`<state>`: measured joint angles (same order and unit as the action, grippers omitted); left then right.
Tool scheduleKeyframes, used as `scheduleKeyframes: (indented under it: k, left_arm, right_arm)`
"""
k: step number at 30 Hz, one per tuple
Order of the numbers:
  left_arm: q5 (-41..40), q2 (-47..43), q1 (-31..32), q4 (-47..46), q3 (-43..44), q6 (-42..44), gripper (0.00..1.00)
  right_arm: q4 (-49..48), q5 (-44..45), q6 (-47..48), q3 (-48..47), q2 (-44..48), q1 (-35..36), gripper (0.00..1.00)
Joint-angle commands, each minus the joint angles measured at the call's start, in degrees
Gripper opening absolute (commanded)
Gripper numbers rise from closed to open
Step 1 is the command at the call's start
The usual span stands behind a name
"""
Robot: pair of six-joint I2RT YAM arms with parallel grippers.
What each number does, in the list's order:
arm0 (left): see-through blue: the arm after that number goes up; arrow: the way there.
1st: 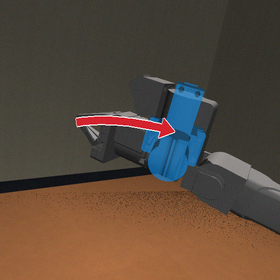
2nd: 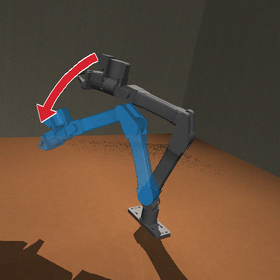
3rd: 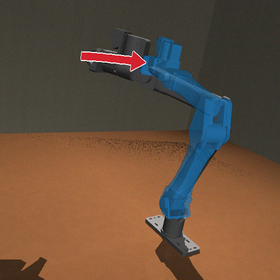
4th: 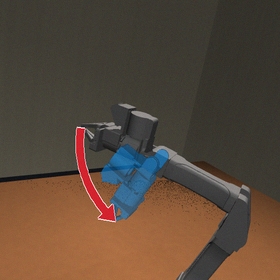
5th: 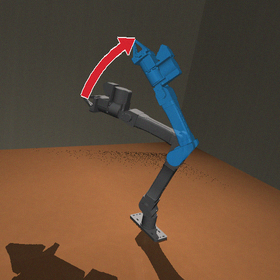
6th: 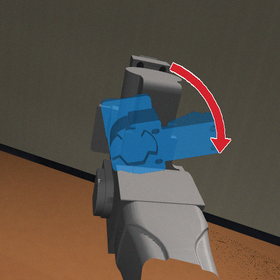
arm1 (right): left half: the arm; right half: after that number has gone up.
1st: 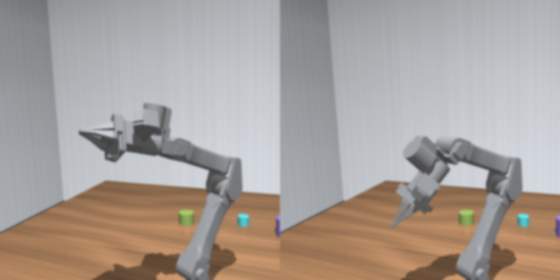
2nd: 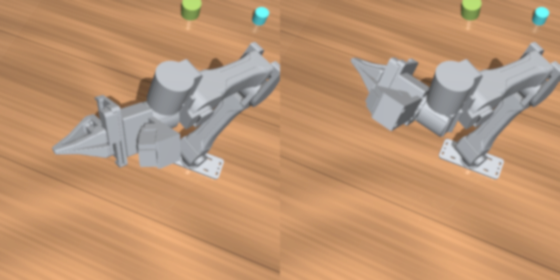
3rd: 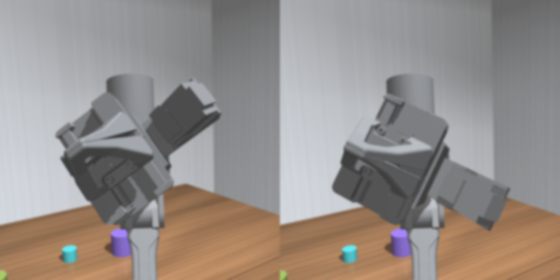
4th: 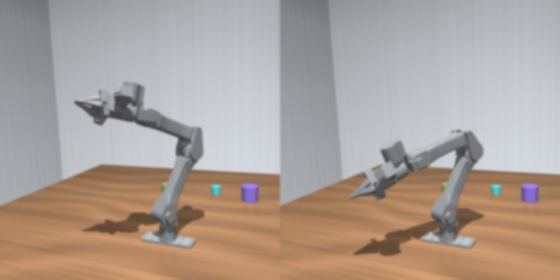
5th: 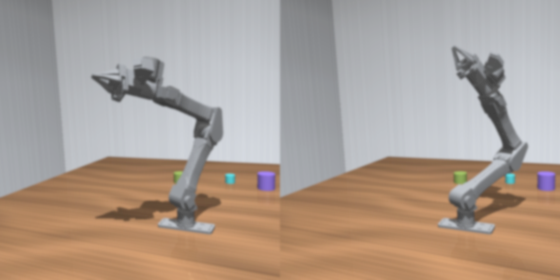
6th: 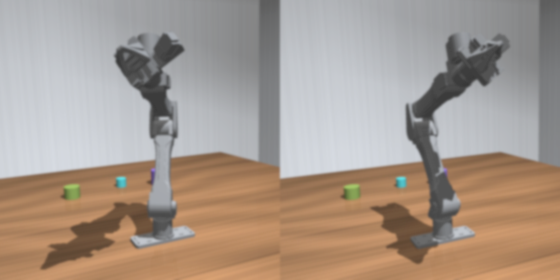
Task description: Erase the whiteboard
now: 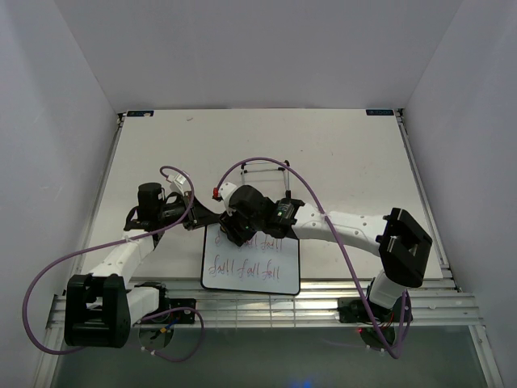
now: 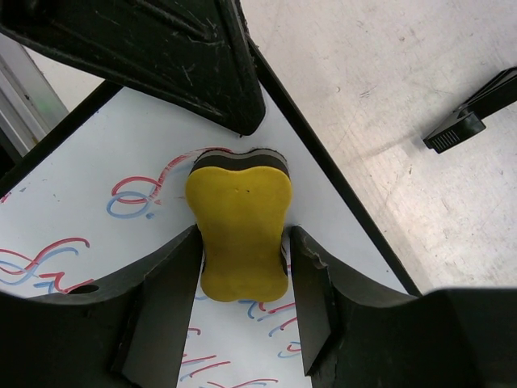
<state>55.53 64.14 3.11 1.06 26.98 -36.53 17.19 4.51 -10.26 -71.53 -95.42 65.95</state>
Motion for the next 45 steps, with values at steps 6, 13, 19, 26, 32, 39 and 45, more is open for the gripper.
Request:
scheduleKeyframes:
  k: [6,13,19,26,32,39,45]
  left_arm:
    - [0.28,-0.77,0.40,-1.41,1.58,1.29,0.00]
    - [0.28,-0.60,0.49,-1.41,1.67,1.20,0.00]
    - [0.20,-0.59,0.40,-1.41,1.67,1.29,0.00]
    - [-0.33,-0.51,0.58,-1.32,1.93,1.55,0.00]
    - [-0.68,-0.51,0.66,-1.41,2.02,1.73,0.00]
    - [-0.68,-0.24,0.75,-1.32,2.11,1.82,0.00]
    - [-0.77,-0.42,0.84,-1.32,2.11,1.82,0.00]
  right_arm:
    - [-0.75,2.87,0.33,-1.16,1.55,-0.12,0.53]
    - [-1.28,2.34,0.42,-1.07,1.90,-0.12,0.52]
    - [-1.37,2.08,0.33,-1.60,2.08,-0.12,0.53]
    - [-1.37,2.52,0.24,-1.86,2.16,-0.12,0.53]
    - [-1.46,2.69,0.07,-1.69,2.95,-0.12,0.54]
    - [-1.37,3.13,-0.11,-1.95,3.13,-0.12,0.55]
    - [-1.46,3.05,-0.29,-1.69,2.69,-0.12,0.52]
